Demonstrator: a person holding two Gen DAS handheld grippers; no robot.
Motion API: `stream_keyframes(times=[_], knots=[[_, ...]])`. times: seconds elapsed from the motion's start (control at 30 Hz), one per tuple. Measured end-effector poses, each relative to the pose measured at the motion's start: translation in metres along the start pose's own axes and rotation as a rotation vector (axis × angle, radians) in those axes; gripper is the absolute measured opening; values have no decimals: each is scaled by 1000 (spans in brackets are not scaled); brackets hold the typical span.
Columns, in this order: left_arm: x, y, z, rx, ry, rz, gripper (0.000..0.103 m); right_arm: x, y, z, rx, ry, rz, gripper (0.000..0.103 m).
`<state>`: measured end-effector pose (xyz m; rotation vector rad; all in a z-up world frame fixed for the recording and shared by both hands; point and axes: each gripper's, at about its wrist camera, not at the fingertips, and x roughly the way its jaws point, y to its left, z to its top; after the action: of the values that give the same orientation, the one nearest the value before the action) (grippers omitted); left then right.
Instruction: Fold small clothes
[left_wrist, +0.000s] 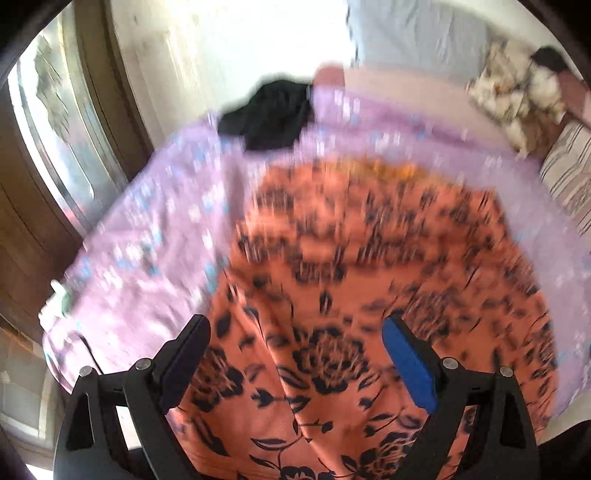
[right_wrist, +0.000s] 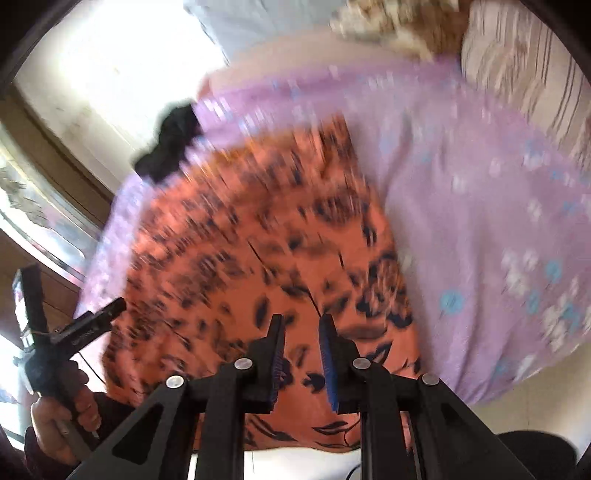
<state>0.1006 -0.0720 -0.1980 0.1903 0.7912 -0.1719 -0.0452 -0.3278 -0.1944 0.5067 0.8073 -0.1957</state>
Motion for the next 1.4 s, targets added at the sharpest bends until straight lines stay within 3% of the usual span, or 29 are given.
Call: stream_keyframes(times=[0.23, 0.3, 0.33, 0.37, 0.4, 0.43, 0.5, 0.6, 0.67, 0.83, 0.93, 1.03, 1.17, 1.3, 1.4], knots=[[-111, 12, 42, -39, -291, -54, 95, -126, 35, 17, -60, -444, 83, 26], [-144, 17, 51, -56, -353, -88, 96, -160, 44, 15, -73, -570, 94, 48], [-167, 20, 55, -64, -397, -106, 97, -180, 47, 11, -67, -657, 99, 80], [-181, 22, 57, -67, -432, -118, 97, -195, 49, 7, -60, -727, 109, 91], [-203, 24, 58, -67, -490, -131, 99, -217, 51, -1, -52, -836, 127, 92], [-222, 25, 58, -60, -542, -135, 102, -230, 55, -4, -56, -887, 139, 92], [-254, 25, 59, -36, -622, -140, 103, -251, 63, -4, -71, -927, 158, 92], [-295, 22, 57, -14, -732, -123, 103, -277, 73, -4, -105, -936, 185, 95], [-316, 19, 53, 9, -780, -127, 103, -287, 74, -8, -116, -942, 196, 103], [-339, 15, 46, 76, -824, -160, 103, -295, 73, -22, -170, -903, 221, 103], [-330, 13, 42, 103, -822, -101, 103, -284, 68, -29, -180, -863, 245, 103], [-295, 15, 37, 123, -742, -58, 103, -260, 59, -26, -182, -785, 204, 103], [-226, 17, 31, 148, -557, -37, 103, -216, 43, -18, -151, -676, 136, 103], [-155, 30, 22, 126, -418, -11, 103, -172, 32, -13, -157, -589, 75, 103], [-92, 53, 6, 74, -267, -1, 103, -131, 18, -8, -138, -480, 49, 103]])
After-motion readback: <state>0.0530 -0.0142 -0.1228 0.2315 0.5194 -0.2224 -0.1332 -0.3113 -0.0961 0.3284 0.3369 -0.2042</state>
